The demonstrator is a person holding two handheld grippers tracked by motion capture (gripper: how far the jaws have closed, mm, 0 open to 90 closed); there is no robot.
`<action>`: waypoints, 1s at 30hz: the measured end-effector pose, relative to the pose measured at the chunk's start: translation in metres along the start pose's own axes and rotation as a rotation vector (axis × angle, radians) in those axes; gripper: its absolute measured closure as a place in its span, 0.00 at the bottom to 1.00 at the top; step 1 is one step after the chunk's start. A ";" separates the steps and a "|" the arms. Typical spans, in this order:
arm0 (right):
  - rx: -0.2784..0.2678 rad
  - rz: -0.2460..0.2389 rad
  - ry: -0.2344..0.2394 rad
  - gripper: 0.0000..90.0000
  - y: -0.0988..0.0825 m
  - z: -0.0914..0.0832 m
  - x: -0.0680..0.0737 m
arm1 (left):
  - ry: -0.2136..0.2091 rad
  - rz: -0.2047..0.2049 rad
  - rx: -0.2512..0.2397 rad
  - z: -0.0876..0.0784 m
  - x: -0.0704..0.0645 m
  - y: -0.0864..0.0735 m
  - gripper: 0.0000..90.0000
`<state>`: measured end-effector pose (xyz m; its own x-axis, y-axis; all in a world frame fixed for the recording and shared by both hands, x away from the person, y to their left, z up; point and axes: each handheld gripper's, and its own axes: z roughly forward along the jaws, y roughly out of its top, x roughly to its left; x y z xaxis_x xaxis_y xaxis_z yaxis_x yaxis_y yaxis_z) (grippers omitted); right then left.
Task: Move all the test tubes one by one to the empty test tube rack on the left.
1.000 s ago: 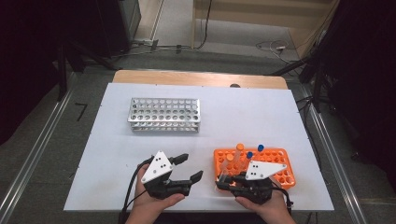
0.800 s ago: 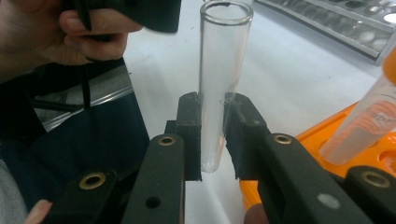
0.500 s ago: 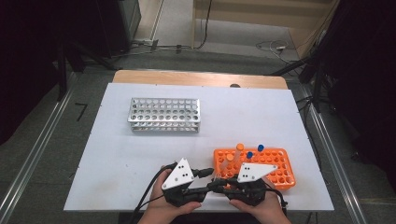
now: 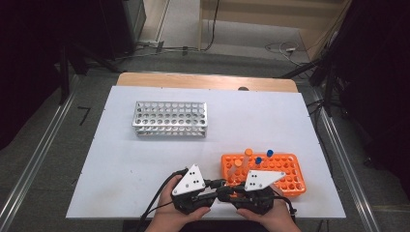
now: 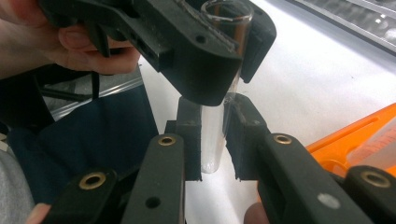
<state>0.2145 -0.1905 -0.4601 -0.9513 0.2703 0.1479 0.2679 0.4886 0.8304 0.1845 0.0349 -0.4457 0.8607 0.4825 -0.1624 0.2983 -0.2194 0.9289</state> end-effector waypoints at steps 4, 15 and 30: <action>-0.010 0.006 0.013 0.82 0.000 0.000 -0.001 | -0.010 -0.007 -0.006 -0.001 0.001 0.000 0.85; -0.065 0.015 0.000 0.49 0.000 -0.008 -0.005 | -0.003 -0.009 -0.038 -0.013 0.010 0.004 0.85; -0.170 0.008 -0.083 0.13 0.006 -0.040 -0.010 | 0.072 -0.019 -0.067 -0.032 0.026 0.007 0.86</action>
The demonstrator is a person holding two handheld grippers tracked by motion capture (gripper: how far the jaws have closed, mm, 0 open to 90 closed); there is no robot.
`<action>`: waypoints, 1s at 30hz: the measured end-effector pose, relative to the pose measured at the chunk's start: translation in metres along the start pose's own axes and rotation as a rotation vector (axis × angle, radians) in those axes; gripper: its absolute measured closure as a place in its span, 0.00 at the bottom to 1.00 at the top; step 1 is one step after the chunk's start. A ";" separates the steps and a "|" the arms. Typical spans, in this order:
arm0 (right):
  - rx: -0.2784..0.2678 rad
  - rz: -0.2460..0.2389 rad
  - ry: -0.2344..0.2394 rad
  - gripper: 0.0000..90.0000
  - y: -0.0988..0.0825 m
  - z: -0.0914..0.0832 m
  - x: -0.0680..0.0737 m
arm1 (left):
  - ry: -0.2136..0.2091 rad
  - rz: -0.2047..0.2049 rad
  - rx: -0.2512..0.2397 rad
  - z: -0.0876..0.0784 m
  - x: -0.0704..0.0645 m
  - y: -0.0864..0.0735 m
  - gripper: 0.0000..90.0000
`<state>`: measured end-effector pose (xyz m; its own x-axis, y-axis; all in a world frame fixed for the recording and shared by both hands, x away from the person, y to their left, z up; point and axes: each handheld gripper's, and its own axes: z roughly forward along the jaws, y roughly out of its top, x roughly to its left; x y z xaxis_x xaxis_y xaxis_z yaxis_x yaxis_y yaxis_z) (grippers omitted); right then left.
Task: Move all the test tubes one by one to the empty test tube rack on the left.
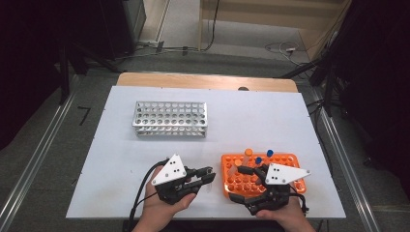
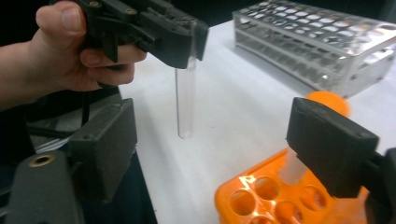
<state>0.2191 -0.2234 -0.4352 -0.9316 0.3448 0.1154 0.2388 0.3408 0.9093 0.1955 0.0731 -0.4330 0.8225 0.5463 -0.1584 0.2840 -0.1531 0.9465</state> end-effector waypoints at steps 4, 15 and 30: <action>-0.011 0.013 -0.029 0.07 0.000 -0.008 -0.004 | 0.021 -0.001 -0.008 -0.005 0.006 0.003 0.86; -0.040 0.059 -0.086 0.00 -0.007 -0.034 -0.018 | 0.080 0.028 -0.037 -0.010 0.027 0.025 0.86; -0.050 0.088 -0.147 0.00 -0.018 -0.055 -0.032 | 0.137 0.028 -0.068 0.002 0.061 0.053 0.86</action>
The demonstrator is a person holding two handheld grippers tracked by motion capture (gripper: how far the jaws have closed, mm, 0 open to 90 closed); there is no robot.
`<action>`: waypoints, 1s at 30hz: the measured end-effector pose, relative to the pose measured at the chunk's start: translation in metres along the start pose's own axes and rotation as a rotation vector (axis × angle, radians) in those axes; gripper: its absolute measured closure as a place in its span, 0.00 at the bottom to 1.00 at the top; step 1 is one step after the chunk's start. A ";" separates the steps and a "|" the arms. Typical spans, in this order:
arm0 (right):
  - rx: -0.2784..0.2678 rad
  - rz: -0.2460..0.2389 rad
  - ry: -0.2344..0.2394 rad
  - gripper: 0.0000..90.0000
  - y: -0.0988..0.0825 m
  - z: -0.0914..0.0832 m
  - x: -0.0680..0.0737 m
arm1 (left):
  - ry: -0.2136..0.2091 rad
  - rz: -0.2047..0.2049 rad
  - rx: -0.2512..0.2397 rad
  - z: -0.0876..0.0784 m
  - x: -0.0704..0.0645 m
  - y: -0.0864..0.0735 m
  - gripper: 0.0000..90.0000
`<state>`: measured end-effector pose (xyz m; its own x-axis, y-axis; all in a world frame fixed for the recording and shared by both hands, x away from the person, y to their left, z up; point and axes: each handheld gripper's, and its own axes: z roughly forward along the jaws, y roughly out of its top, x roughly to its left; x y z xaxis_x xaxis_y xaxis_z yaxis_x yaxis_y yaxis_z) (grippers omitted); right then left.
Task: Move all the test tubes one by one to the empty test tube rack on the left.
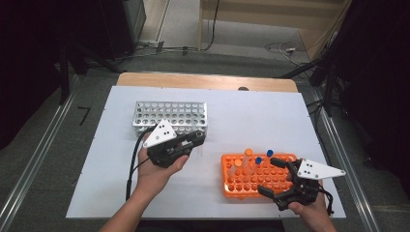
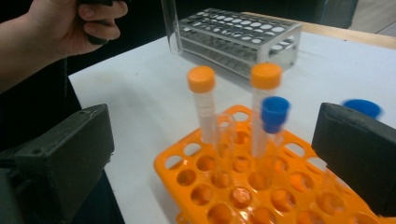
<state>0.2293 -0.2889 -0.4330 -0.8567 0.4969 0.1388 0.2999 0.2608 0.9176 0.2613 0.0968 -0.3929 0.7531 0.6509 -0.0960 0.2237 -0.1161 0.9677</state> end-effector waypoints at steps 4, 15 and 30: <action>0.009 0.015 -0.009 0.00 -0.007 -0.004 -0.014 | 0.022 0.000 -0.014 0.005 0.012 0.008 0.86; 0.025 0.048 -0.052 0.00 -0.018 -0.007 -0.035 | 0.082 -0.009 -0.035 0.027 0.047 0.021 0.86; 0.032 0.071 -0.083 0.00 -0.022 -0.007 -0.044 | 0.147 -0.047 -0.035 0.063 0.081 0.026 0.86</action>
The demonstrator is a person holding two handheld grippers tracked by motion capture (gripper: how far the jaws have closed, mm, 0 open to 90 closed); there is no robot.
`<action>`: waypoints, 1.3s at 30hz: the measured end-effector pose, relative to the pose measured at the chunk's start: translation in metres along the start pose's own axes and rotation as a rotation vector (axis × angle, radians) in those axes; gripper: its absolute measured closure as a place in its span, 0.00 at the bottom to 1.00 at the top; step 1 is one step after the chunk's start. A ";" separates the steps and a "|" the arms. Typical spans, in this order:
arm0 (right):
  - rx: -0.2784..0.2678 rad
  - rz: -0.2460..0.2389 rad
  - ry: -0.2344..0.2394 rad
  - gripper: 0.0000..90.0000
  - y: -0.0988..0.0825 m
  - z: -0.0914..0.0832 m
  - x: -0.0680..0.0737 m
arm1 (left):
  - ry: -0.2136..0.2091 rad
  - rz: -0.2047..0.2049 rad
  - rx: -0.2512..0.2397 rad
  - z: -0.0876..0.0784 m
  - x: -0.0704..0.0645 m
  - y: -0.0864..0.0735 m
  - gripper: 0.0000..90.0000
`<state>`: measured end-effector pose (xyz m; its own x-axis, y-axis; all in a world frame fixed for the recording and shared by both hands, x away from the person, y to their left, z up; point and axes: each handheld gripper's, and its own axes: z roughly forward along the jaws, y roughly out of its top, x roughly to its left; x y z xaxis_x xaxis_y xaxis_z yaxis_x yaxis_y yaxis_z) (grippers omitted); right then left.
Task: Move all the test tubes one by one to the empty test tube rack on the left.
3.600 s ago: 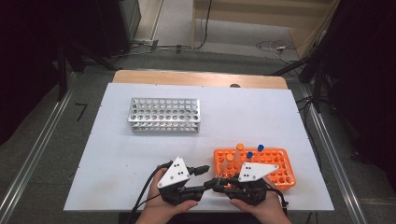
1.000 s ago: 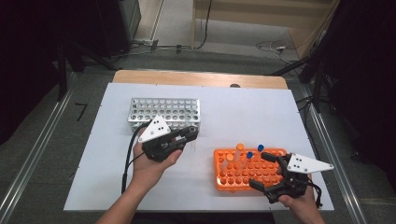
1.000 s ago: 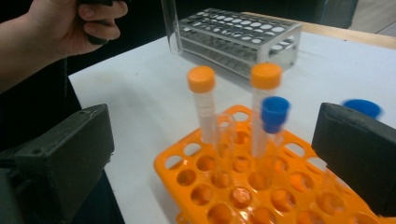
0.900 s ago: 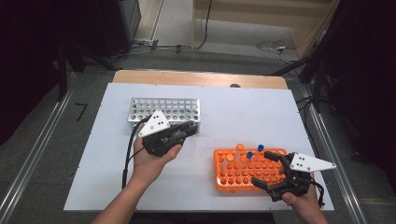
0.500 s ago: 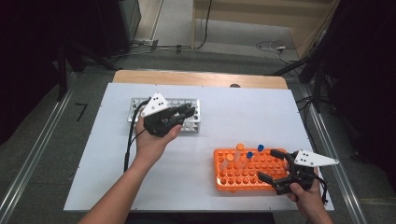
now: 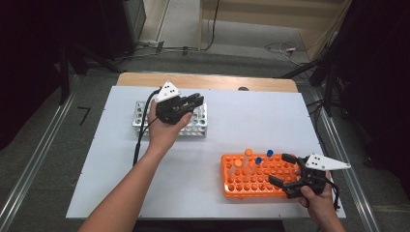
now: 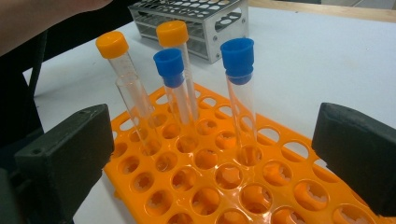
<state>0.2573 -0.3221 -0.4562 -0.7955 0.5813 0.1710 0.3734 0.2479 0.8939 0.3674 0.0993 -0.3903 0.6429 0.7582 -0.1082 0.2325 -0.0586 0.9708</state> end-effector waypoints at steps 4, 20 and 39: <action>0.001 -0.002 -0.006 0.00 0.000 0.000 0.000 | -0.001 0.003 -0.025 0.008 0.007 0.002 0.86; 0.005 -0.006 -0.021 0.00 0.000 0.002 0.000 | 0.087 -0.013 -0.058 0.044 0.025 0.003 0.86; 0.009 -0.002 -0.023 0.00 -0.001 0.002 -0.001 | 0.159 -0.011 0.023 0.067 0.031 -0.018 0.85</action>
<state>0.2592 -0.3213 -0.4580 -0.7851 0.5985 0.1593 0.3758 0.2558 0.8907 0.4319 0.0800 -0.4256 0.5169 0.8521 -0.0820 0.2567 -0.0629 0.9644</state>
